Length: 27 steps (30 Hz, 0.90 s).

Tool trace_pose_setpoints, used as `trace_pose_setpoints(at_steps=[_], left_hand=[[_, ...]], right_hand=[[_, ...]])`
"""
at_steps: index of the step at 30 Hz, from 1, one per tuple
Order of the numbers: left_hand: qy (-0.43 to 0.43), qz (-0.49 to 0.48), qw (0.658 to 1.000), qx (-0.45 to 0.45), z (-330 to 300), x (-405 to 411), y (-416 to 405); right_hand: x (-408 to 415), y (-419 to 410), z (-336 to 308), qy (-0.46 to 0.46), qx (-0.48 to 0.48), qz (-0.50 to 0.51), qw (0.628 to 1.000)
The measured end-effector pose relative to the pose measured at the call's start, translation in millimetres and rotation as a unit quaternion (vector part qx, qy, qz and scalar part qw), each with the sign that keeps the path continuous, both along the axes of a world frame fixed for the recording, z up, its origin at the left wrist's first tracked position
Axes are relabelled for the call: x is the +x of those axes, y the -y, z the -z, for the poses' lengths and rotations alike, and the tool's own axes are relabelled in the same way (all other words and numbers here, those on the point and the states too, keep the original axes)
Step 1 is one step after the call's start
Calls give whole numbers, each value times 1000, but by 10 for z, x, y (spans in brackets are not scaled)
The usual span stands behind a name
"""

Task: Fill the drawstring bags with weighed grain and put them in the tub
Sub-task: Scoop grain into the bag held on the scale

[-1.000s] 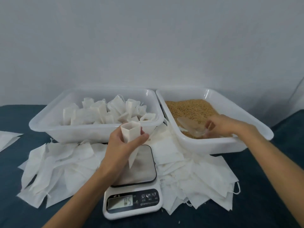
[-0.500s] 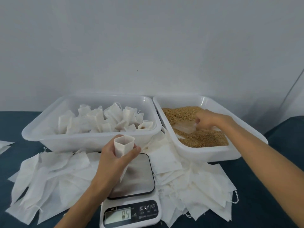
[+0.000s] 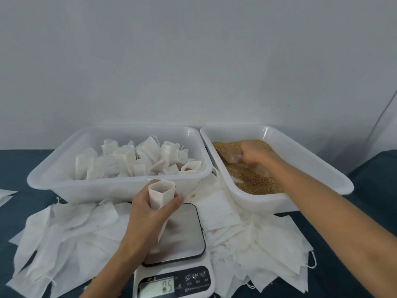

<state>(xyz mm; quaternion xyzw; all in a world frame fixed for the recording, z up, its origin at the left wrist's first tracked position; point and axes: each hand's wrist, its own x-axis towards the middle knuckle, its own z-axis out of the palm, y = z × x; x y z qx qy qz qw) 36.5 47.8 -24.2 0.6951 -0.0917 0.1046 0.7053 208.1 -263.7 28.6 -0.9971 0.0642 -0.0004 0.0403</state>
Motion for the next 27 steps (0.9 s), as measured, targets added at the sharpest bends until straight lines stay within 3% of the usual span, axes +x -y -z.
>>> trace_pose_setpoints(at_steps=[8, 17, 24, 27], left_hand=[[1, 1, 1000, -7, -45, -15, 0], [7, -7, 1000, 2, -42, 13, -39], [13, 35, 999, 3, -40, -52, 33], [8, 45, 999, 1, -58, -73, 46]], right_hand=[[-126, 76, -262, -51, -75, 15, 996], [113, -147, 16, 1, 25, 25, 999], [-297, 89, -139, 50, 37, 12, 998], [-525, 171, -160, 87, 92, -6, 992]])
